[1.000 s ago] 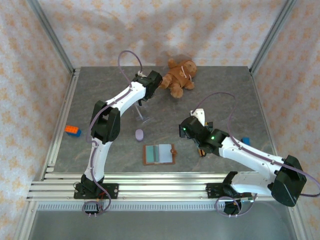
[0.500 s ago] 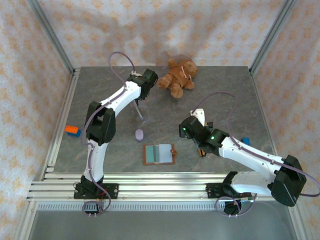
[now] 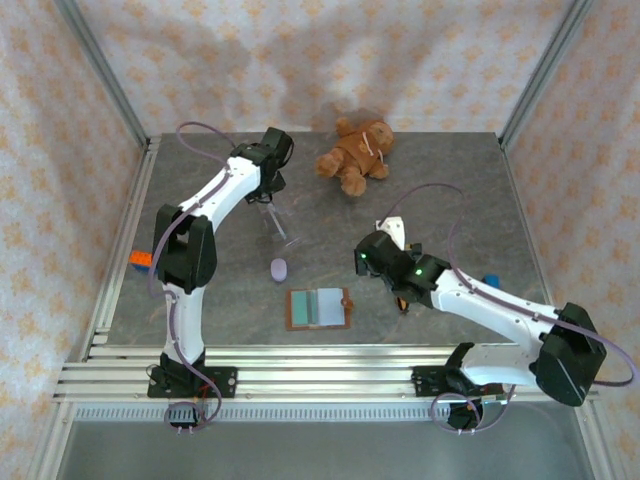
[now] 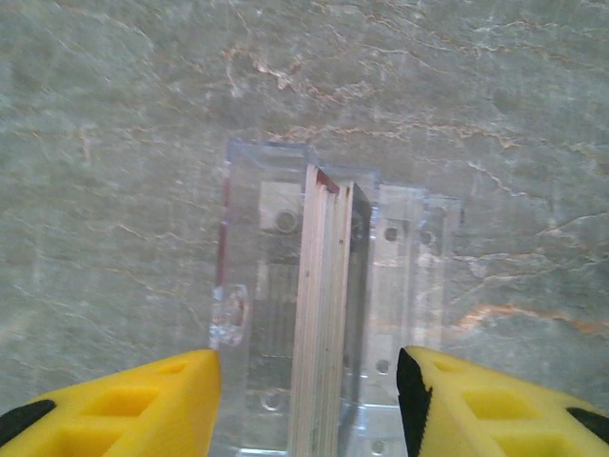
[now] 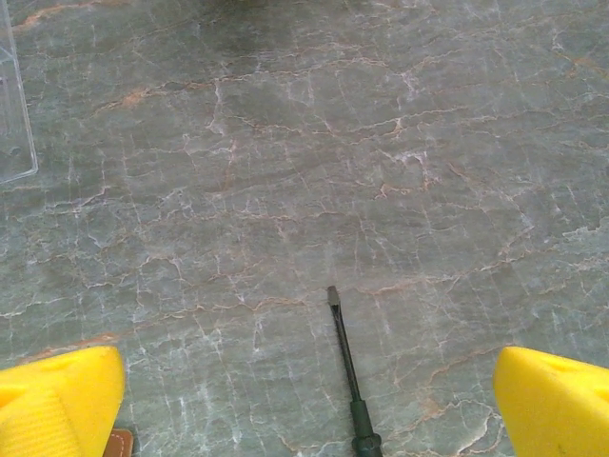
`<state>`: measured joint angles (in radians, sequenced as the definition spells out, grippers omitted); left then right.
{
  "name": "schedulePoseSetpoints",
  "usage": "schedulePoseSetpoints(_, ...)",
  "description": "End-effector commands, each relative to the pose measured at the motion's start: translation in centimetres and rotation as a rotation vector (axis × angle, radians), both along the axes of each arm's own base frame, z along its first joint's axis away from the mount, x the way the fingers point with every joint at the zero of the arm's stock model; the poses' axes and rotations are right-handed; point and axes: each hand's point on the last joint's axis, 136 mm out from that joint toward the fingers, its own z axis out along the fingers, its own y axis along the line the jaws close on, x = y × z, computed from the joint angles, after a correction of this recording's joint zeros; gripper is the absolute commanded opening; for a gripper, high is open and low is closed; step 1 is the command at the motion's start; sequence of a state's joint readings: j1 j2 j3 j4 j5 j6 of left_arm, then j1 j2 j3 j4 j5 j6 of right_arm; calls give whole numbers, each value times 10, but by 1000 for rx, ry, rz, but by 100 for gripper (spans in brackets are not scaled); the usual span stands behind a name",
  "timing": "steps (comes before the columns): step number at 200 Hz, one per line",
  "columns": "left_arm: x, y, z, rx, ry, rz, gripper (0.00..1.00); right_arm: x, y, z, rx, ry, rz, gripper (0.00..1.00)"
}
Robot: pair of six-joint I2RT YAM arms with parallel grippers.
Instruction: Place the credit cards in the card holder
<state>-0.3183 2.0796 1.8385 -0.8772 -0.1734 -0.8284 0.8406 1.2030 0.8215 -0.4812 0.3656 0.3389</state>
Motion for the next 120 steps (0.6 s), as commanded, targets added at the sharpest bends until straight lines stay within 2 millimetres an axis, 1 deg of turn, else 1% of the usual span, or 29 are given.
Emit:
schedulePoseSetpoints(1, 8, -9, -4, -66, -22, 63, 61, 6, 4, 8, 8, -10, -9, 99)
schedulePoseSetpoints(28, 7, 1, -5, 2, 12, 87, 61, 7, 6, 6, 1, -1, -3, 99)
schedulePoseSetpoints(63, 2, 15, -7, 97, 69, 119, 54, 8, 7, 4, -7, 6, 3, 99)
schedulePoseSetpoints(92, 1, 19, -12, 155, 125, 112, 48, 8, 10, 3, -5, 11, 12, 99)
schedulePoseSetpoints(120, 1, 20, -13, 192, 134, 105, 47, 8, 10, 1, -11, 17, 18, 99)
